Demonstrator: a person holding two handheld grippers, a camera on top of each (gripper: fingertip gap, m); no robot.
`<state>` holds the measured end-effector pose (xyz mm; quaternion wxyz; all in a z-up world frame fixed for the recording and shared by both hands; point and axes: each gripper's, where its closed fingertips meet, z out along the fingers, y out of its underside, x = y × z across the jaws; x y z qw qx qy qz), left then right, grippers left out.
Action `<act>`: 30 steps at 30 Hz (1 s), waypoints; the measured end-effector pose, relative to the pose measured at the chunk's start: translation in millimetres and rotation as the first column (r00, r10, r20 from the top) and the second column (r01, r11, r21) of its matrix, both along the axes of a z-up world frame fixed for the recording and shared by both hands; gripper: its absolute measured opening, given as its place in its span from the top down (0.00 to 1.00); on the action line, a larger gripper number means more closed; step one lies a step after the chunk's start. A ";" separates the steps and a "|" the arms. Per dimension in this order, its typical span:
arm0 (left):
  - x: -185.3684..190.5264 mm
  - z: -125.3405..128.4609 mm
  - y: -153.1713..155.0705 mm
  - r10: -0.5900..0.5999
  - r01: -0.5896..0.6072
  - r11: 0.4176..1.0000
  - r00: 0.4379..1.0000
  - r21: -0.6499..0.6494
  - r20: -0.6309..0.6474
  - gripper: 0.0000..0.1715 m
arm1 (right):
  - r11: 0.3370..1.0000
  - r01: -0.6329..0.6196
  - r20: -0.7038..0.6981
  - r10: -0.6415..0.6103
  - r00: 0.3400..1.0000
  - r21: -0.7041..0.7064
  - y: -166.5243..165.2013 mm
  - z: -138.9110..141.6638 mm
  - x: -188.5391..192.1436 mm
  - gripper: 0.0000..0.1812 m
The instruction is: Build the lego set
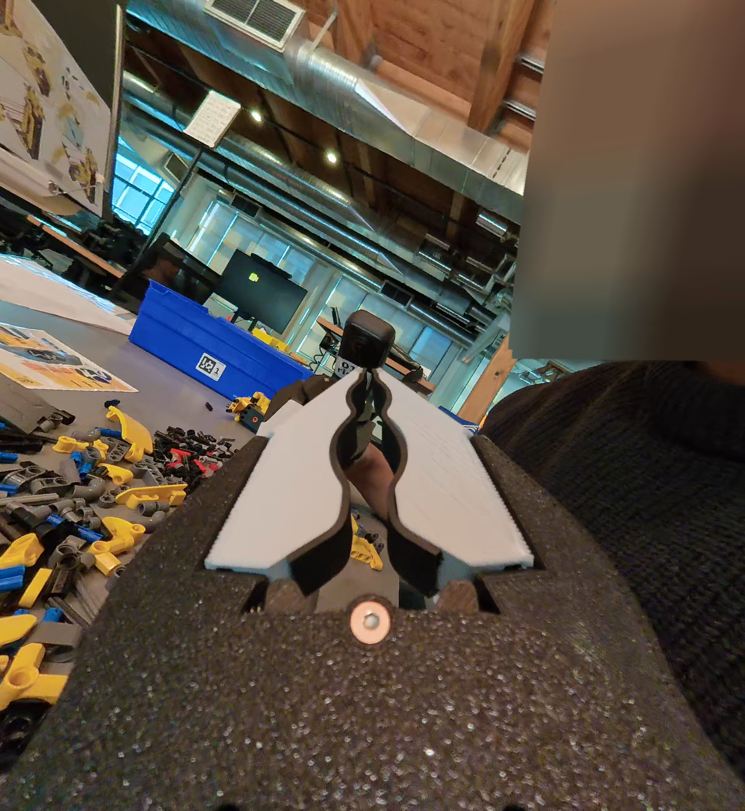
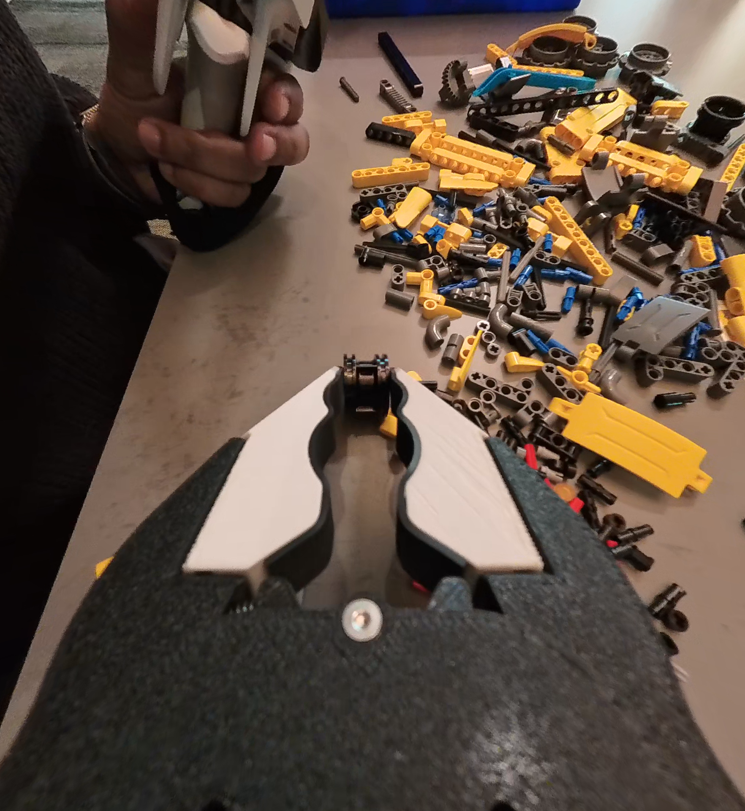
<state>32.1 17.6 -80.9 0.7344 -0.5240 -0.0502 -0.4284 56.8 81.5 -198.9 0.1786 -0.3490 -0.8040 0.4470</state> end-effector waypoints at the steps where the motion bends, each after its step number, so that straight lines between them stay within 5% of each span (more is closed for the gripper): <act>1: -0.3 0.1 0.0 -0.004 0.004 1.000 1.000 0.001 0.006 0.99 | 1.000 0.000 0.000 0.000 1.000 0.002 0.0 -0.2 0.0 0.88; 30: 12.0 -5.1 3.6 -0.017 0.015 0.999 0.999 -0.038 -0.045 0.99 | 0.999 -0.048 -0.023 0.048 0.999 0.004 -14.9 2.6 7.2 0.83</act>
